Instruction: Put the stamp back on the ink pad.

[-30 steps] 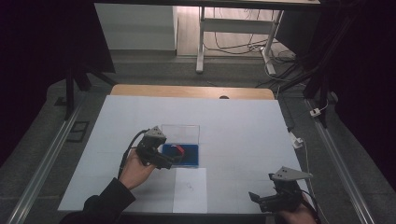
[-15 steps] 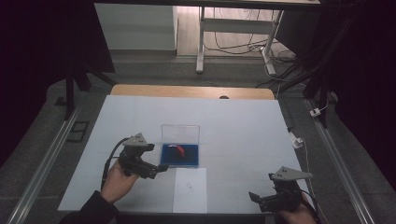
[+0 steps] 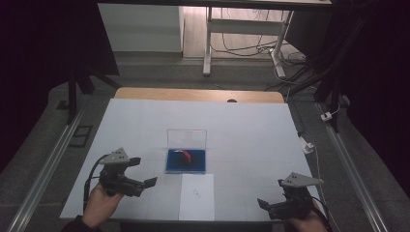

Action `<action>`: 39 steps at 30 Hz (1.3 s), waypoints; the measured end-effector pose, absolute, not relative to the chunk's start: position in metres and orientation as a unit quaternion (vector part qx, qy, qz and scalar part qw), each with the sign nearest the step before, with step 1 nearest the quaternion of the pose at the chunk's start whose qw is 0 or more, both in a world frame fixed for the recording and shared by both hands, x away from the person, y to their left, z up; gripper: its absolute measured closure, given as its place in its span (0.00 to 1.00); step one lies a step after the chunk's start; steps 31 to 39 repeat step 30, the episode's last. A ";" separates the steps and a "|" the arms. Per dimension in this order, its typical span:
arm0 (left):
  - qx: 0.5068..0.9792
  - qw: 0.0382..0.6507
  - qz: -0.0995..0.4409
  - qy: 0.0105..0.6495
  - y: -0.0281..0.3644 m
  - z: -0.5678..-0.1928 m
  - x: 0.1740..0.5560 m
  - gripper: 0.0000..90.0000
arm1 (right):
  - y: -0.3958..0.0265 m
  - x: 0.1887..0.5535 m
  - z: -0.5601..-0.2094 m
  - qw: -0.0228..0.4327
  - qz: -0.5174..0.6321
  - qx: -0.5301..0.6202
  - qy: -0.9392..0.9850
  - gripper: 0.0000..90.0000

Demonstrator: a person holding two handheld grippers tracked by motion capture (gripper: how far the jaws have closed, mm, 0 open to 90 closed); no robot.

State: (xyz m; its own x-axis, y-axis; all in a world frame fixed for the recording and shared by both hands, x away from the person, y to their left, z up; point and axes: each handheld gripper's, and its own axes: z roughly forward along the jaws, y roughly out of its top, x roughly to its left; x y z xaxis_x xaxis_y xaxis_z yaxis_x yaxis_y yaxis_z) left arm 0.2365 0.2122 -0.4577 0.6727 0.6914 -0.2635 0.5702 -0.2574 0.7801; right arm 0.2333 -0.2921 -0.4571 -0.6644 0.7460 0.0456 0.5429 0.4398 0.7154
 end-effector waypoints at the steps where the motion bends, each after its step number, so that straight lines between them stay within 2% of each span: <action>1: 0.789 0.460 0.065 0.402 0.215 -0.458 0.234 0.00 | -0.292 0.233 -0.457 0.140 0.362 0.385 0.837 0.00; 14: 0.781 0.445 0.074 0.432 0.241 -0.469 0.198 0.00 | -0.292 0.234 -0.457 0.139 0.361 0.385 0.838 0.00; 21: 0.787 0.414 0.090 0.449 0.248 -0.478 0.184 0.00 | -0.292 0.233 -0.457 0.140 0.361 0.385 0.838 0.00; 26: 0.792 0.387 0.102 0.460 0.249 -0.479 0.180 0.00 | -0.291 0.233 -0.457 0.141 0.358 0.386 0.838 0.00; 39: 0.791 0.389 0.099 0.461 0.249 -0.479 0.181 0.00 | -0.291 0.233 -0.457 0.141 0.358 0.384 0.839 0.00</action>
